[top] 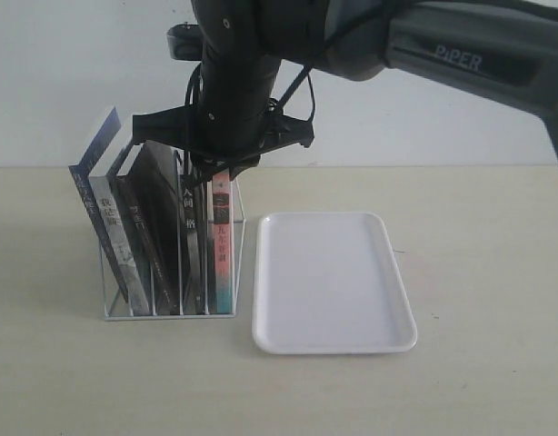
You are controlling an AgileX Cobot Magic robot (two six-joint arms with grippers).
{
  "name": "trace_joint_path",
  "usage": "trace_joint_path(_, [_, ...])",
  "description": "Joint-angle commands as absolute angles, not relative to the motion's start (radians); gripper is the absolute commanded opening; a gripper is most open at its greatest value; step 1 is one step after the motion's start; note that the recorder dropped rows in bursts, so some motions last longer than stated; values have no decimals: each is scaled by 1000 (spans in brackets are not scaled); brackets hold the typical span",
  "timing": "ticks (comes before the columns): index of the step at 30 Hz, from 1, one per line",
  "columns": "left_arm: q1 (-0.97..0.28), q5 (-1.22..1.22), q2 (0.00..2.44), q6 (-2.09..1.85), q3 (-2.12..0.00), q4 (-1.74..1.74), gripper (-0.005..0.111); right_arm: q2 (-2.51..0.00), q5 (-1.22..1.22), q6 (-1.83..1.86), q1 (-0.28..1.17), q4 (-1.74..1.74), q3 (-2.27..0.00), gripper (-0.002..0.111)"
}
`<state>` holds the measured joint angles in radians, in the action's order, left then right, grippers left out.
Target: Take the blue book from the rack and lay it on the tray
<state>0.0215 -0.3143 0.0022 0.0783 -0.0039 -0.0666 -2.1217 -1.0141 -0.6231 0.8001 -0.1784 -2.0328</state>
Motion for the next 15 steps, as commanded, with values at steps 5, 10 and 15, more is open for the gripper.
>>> trace_joint_path(5, [13,-306,0,74,0,-69,6,-2117,-1021,-616,798,-167,-2036,0])
trace_joint_path(10, [13,-306,0,74,0,-69,6,-2083,-1021,-614,798,-179,-2038,0])
trace_joint_path(15, [13,-306,0,74,0,-69,6,-2025,-1018,-614,798,-191,-2038,0])
